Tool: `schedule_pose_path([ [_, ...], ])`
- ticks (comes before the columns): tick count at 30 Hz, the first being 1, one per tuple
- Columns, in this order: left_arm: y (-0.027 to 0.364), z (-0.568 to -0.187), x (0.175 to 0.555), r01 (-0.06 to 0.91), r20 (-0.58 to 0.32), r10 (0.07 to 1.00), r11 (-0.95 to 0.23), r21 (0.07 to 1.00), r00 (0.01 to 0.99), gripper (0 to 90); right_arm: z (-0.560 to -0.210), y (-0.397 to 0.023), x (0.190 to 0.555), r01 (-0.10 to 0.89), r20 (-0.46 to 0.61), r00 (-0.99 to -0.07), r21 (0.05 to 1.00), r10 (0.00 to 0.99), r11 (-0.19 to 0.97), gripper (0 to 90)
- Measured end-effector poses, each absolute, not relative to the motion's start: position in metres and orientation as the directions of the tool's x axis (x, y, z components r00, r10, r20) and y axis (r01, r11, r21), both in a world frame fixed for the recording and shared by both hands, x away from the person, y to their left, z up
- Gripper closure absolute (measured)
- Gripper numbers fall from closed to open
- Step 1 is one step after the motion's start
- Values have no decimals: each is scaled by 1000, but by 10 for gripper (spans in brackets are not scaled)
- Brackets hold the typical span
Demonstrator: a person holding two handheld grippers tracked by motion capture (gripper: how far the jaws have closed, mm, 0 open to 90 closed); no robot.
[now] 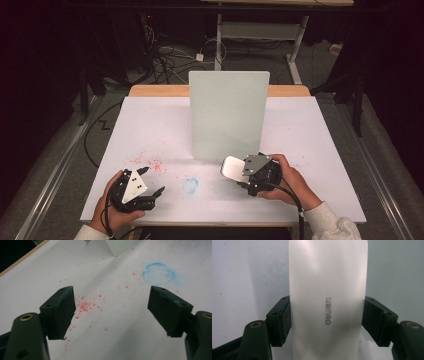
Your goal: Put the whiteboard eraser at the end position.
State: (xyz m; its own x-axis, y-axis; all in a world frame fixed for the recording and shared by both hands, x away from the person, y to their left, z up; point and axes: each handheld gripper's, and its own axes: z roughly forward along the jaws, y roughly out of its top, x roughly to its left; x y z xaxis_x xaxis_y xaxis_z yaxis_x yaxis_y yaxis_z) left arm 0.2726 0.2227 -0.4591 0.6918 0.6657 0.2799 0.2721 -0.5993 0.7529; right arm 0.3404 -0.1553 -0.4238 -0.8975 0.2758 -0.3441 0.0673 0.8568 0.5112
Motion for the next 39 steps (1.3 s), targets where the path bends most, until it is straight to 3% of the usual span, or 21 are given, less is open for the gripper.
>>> schedule_pose_path([
  [18, 222, -460, 273, 274, 278, 663, -602, 750, 696, 215, -441, -116, 336, -35, -293, -952, 394, 90, 919, 309],
  [32, 223, -459, 272, 271, 279, 663, -601, 752, 695, 215, -442, -120, 329, -33, -291, -951, 435, 106, 900, 307],
  [39, 223, -459, 272, 271, 280, 662, -602, 751, 695, 215, -432, -127, 326, -18, -280, -948, 513, 148, 858, 309],
])
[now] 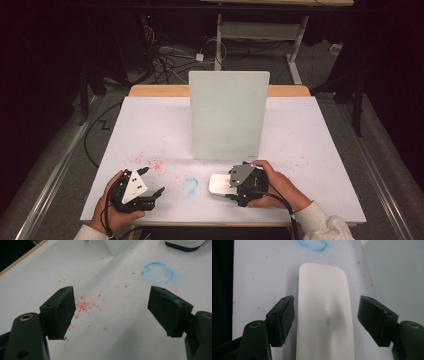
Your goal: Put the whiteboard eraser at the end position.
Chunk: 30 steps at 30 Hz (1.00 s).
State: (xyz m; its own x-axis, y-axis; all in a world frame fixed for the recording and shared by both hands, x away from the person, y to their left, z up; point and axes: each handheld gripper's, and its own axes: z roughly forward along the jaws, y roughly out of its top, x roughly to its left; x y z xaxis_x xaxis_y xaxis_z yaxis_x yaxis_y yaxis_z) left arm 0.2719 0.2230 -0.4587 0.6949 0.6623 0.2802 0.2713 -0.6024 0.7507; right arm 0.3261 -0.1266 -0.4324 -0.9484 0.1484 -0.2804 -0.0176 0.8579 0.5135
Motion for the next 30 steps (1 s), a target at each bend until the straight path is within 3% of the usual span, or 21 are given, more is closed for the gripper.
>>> schedule_pose_path([
  [16, 223, -458, 271, 260, 291, 659, -606, 752, 694, 215, -410, -149, 328, -2, -391, -856, 656, 338, 755, 285],
  [30, 222, -459, 271, 259, 290, 655, -608, 751, 698, 214, -401, -156, 325, -3, -447, -776, 710, 446, 705, 208],
])
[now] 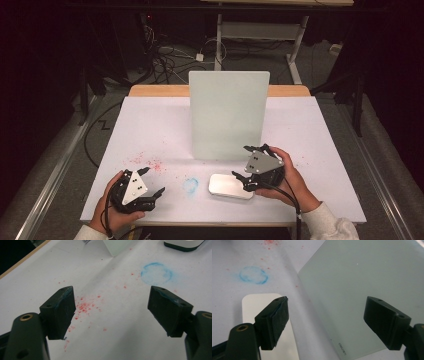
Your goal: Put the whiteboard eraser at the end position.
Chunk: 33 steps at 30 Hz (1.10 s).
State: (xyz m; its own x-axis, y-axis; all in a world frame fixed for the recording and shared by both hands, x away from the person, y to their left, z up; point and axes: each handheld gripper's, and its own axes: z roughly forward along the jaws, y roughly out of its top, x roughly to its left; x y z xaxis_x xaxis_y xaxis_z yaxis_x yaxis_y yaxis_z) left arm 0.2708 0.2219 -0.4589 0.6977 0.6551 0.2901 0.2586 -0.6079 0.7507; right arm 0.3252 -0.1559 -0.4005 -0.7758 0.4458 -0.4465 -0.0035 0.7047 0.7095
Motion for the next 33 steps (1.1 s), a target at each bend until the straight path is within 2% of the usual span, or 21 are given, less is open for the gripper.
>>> schedule_pose_path([
  [13, 222, -459, 270, 258, 286, 657, -603, 755, 698, 215, -394, -170, 323, -5, -461, -717, 753, 523, 658, 199],
  [33, 223, -458, 271, 257, 289, 660, -602, 756, 694, 214, -402, -210, 319, 70, -456, -597, 790, 660, 609, 176],
])
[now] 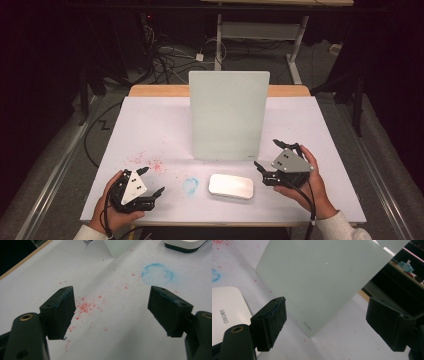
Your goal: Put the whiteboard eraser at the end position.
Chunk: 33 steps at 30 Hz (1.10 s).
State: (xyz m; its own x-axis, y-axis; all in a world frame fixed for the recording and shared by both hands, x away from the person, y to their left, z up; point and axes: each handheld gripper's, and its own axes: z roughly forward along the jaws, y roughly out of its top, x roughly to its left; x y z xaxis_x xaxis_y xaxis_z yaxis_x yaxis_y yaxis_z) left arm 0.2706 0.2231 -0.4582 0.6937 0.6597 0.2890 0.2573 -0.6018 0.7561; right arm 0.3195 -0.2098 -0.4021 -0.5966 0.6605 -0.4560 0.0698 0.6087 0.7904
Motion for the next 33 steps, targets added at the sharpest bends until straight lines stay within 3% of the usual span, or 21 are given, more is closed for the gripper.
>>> schedule_pose_path([
  [15, 223, -458, 272, 256, 284, 657, -600, 758, 699, 198, -410, -248, 309, 91, -424, -556, 824, 715, 560, 176],
  [33, 221, -460, 277, 268, 287, 665, -602, 752, 690, 198, -445, -288, 299, 165, -368, -538, 837, 759, 522, 173],
])
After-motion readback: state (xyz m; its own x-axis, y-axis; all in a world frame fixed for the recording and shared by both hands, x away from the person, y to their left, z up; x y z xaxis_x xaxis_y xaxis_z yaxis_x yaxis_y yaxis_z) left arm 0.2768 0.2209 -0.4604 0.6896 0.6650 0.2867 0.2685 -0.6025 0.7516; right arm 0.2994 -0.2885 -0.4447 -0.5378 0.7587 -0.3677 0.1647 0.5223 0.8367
